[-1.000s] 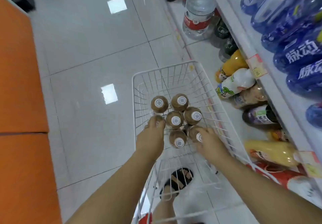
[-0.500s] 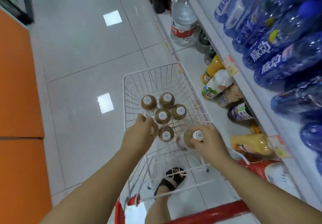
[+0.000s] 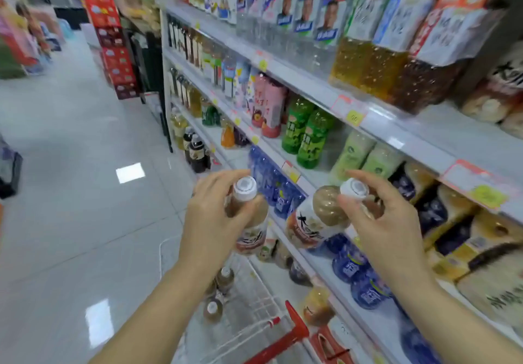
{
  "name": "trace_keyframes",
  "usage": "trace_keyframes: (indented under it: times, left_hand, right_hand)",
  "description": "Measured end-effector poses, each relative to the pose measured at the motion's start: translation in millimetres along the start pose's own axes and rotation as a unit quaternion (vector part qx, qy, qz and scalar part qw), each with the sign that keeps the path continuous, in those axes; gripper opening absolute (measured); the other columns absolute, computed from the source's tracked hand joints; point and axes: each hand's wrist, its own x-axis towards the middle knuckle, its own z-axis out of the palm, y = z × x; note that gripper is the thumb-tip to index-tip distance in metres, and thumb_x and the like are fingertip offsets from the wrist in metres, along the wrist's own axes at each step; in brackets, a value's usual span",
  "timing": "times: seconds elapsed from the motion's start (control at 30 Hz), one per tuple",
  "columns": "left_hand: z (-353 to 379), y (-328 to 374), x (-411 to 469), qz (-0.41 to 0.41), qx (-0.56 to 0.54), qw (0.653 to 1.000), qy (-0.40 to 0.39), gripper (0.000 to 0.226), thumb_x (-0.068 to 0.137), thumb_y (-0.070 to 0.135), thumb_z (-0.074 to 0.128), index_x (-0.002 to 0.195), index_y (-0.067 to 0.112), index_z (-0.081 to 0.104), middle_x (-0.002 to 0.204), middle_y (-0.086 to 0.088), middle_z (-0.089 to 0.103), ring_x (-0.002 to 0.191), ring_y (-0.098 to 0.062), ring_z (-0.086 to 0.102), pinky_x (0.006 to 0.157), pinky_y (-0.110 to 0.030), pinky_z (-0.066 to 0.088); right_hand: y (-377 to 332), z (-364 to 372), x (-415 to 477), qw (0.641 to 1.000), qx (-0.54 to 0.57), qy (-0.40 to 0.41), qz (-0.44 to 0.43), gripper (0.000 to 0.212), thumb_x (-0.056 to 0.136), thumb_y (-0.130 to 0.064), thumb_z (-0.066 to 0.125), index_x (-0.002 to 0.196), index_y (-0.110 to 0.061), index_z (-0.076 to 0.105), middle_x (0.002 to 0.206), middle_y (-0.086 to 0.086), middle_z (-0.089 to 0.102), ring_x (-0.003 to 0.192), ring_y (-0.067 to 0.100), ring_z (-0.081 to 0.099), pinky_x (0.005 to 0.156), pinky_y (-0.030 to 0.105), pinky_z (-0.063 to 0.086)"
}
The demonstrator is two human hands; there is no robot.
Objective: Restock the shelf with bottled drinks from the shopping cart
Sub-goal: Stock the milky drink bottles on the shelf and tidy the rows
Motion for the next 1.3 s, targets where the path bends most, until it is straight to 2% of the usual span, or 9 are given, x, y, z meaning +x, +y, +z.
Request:
trace_keyframes:
  times: [0.13, 0.33, 0.5, 0.63, 0.8, 1.07, 1.13, 1.2, 1.3]
  left_hand:
    - [19.7, 82.2, 32.1, 0.057, -0.143, 0.988, 0.018, 0.043, 0.084, 0.019, 0.067, 0.109, 0.049, 0.050, 0.110, 0.024, 0.056, 0.102, 0.005, 0.054, 0.087, -0.017, 0.046]
    - [64.7, 165.5, 52.6, 0.159, -0.249, 0.955, 0.013, 0.039, 0.089, 0.026, 0.057, 0.115, 0.050, 0.043, 0.113, 0.026, 0.051, 0.107, -0.003, 0.055, 0.089, -0.022, 0.049]
    - [102.5, 206.8, 64.6, 0.233, -0.297, 0.926, 0.011, 0.032, 0.091, 0.031, 0.051, 0.119, 0.045, 0.042, 0.116, 0.017, 0.050, 0.108, -0.010, 0.055, 0.090, -0.030, 0.049]
    - [134.5, 224.2, 77.5, 0.271, -0.312, 0.910, 0.017, 0.033, 0.092, 0.021, 0.053, 0.119, 0.036, 0.042, 0.114, 0.022, 0.045, 0.105, 0.001, 0.050, 0.090, -0.015, 0.042]
    - [169.5, 227.4, 99.6, 0.234, -0.329, 0.915, 0.002, 0.034, 0.089, 0.013, 0.054, 0.117, 0.030, 0.045, 0.114, 0.017, 0.045, 0.106, 0.007, 0.046, 0.092, -0.008, 0.036]
    - [198.3, 219.9, 149.9, 0.189, -0.319, 0.926, -0.072, 0.038, 0.091, 0.025, 0.054, 0.125, 0.037, 0.044, 0.117, 0.027, 0.046, 0.111, 0.009, 0.046, 0.092, -0.005, 0.036]
    - [205.1, 227.1, 165.0, 0.157, -0.332, 0.922, -0.118, 0.041, 0.091, 0.026, 0.058, 0.127, 0.039, 0.042, 0.119, 0.027, 0.047, 0.115, 0.005, 0.047, 0.099, -0.016, 0.039]
    - [213.9, 236.4, 179.0, 0.106, -0.358, 0.912, -0.172, 0.039, 0.089, 0.027, 0.061, 0.126, 0.032, 0.050, 0.121, 0.014, 0.056, 0.117, -0.007, 0.052, 0.101, -0.034, 0.044]
    - [228.1, 250.5, 189.9, 0.078, -0.361, 0.905, -0.210, 0.028, 0.087, 0.029, 0.064, 0.114, 0.027, 0.058, 0.106, 0.009, 0.066, 0.103, -0.010, 0.061, 0.091, -0.033, 0.050]
  right_hand:
    - [-55.6, -67.8, 1.5, 0.993, 0.045, 0.099, -0.051, 0.029, 0.087, -0.019, 0.061, 0.100, -0.044, 0.056, 0.088, -0.018, 0.064, 0.074, -0.010, 0.061, 0.058, 0.001, 0.041]
    - [-89.4, -144.6, -11.7, 0.961, -0.026, 0.248, -0.118, 0.028, 0.090, -0.024, 0.055, 0.100, -0.051, 0.053, 0.103, -0.023, 0.059, 0.090, -0.009, 0.058, 0.066, 0.003, 0.043]
    - [-95.0, -180.6, -13.9, 0.914, -0.086, 0.341, -0.202, 0.024, 0.095, -0.028, 0.048, 0.108, -0.049, 0.050, 0.095, -0.001, 0.059, 0.076, 0.009, 0.058, 0.065, 0.013, 0.048]
    - [-86.1, -192.2, 3.4, 0.866, -0.154, 0.383, -0.283, 0.022, 0.095, -0.021, 0.042, 0.115, -0.029, 0.048, 0.111, 0.009, 0.049, 0.098, 0.027, 0.054, 0.084, 0.032, 0.045]
    - [-65.5, -190.5, 41.9, 0.831, -0.208, 0.422, -0.296, 0.022, 0.092, -0.014, 0.043, 0.112, -0.019, 0.050, 0.111, 0.006, 0.044, 0.104, 0.022, 0.046, 0.094, 0.023, 0.037]
    - [-30.7, -187.5, 85.3, 0.851, -0.218, 0.425, -0.215, 0.023, 0.092, -0.020, 0.045, 0.111, -0.022, 0.057, 0.110, -0.003, 0.046, 0.106, 0.016, 0.046, 0.094, 0.015, 0.034]
    - [-32.1, -192.0, 100.0, 0.866, -0.203, 0.423, -0.171, 0.020, 0.093, -0.019, 0.051, 0.112, -0.027, 0.051, 0.107, -0.004, 0.051, 0.105, 0.013, 0.048, 0.091, 0.015, 0.035]
    - [-33.8, -200.3, 115.8, 0.893, -0.156, 0.408, -0.111, 0.024, 0.093, -0.020, 0.054, 0.112, -0.031, 0.045, 0.102, -0.014, 0.055, 0.100, 0.000, 0.051, 0.087, 0.011, 0.037]
    - [-30.6, -211.6, 136.8, 0.918, -0.112, 0.379, -0.048, 0.022, 0.093, -0.024, 0.053, 0.114, -0.026, 0.049, 0.092, -0.023, 0.054, 0.083, -0.013, 0.052, 0.069, -0.004, 0.036]
